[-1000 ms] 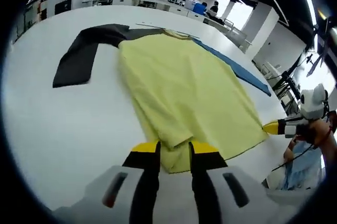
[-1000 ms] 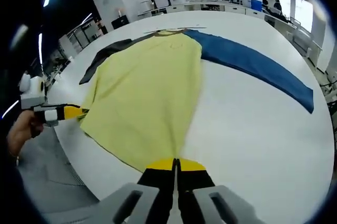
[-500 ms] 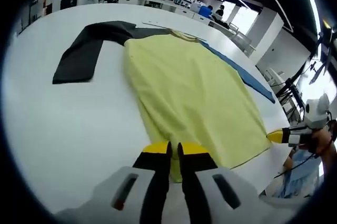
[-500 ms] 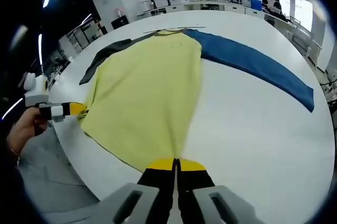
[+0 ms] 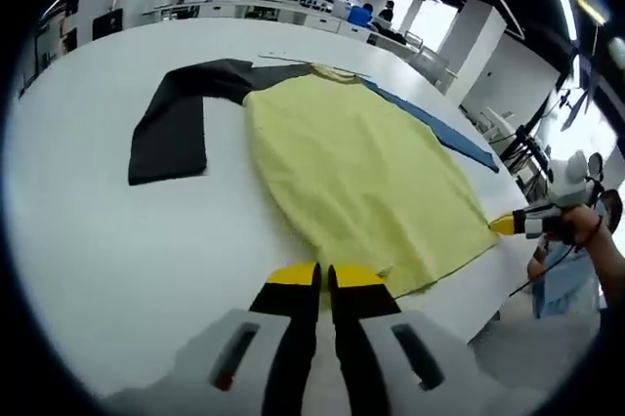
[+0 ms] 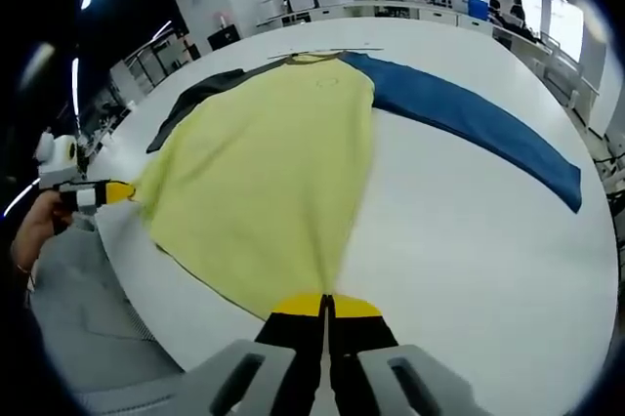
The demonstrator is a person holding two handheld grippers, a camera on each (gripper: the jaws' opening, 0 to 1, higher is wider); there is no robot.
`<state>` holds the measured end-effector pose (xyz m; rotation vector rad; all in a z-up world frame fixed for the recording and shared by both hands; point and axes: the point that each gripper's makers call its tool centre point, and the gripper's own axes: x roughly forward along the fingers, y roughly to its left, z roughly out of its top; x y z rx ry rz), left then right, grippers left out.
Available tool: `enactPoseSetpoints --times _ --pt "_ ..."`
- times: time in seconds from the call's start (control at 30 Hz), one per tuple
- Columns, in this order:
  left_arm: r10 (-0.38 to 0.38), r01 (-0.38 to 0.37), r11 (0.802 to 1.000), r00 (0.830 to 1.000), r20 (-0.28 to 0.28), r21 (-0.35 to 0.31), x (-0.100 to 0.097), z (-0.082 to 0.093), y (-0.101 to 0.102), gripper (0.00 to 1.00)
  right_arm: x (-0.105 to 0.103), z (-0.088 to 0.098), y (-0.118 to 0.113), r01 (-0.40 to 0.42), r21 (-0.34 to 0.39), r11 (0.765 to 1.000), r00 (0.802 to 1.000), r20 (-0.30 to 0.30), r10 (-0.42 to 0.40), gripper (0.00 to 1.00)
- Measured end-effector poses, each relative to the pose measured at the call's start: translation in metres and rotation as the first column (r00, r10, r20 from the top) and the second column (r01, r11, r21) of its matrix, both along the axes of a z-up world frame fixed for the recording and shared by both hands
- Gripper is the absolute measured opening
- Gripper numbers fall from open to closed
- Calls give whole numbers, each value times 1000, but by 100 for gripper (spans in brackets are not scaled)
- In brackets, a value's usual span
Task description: Fold the garment on the visible template until the final outline fits inside the template.
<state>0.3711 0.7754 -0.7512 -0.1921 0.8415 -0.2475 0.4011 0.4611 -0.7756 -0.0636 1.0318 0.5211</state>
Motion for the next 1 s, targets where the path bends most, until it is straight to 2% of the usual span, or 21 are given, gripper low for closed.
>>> enactPoseSetpoints --times 0.1,0.3,0.47,0.67,1.0 --pt "-49 54 992 998 -46 117 -12 -7 19 1 0 0 -5 -2 -22 1000 1000 -2 1 0" --pt "-57 75 980 994 -97 187 -22 -12 37 1 -1 0 -12 13 -24 1000 1000 -9 -13 0" --pt "-65 88 977 990 -122 193 -23 -17 35 1 -4 0 -11 11 -24 1000 1000 -14 -11 0" --pt "-110 144 958 983 -148 247 -30 -20 29 1 -6 0 -14 10 -26 1000 1000 -20 -11 0" --pt "-76 108 966 987 -144 234 -33 -23 32 2 -8 -1 -15 23 -5 1000 999 -28 -23 0"
